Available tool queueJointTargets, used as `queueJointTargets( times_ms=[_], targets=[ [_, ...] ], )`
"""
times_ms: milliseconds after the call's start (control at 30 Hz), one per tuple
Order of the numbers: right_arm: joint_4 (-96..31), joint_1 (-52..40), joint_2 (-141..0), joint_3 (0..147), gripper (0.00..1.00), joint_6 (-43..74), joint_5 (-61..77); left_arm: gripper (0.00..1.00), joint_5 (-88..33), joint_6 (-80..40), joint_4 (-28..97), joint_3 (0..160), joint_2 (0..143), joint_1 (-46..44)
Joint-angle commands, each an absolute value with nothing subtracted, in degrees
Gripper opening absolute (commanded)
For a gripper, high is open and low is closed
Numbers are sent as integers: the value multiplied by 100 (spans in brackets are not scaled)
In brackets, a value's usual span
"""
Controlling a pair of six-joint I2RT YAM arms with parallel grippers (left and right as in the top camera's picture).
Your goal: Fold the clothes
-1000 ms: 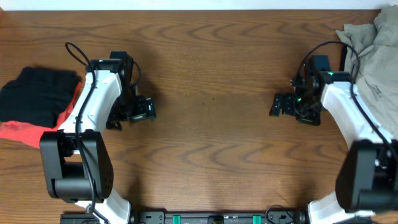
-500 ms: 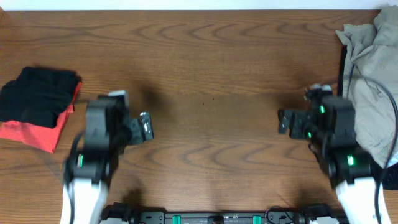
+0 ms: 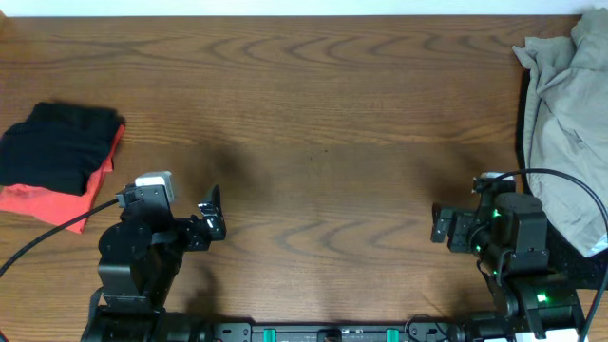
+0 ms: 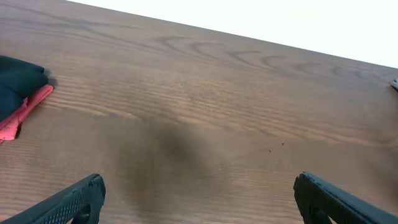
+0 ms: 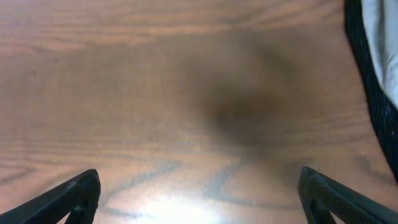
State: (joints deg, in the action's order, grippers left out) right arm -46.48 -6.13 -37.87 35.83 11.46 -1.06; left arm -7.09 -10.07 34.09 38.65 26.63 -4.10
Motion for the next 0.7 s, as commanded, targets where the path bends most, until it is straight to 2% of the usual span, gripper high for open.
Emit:
queueJointTargets(
  times_ms=[0, 367, 533, 667],
  targets=[
    [-4781, -676, -3778, 3544, 99, 1083, -169, 98, -661, -908, 3420, 3824, 2659, -421],
    [-5127, -674, -3649, 3533, 99, 1083, -172, 98, -661, -908, 3424, 3824, 2659, -421],
    [-5419, -596, -3092, 3459, 99, 1013, -220, 98, -661, -908, 3424, 3824, 2659, -421],
    [-5087, -521, -2239, 3159, 99, 952, -237, 98, -661, -908, 3424, 3824, 2659, -421]
  ],
)
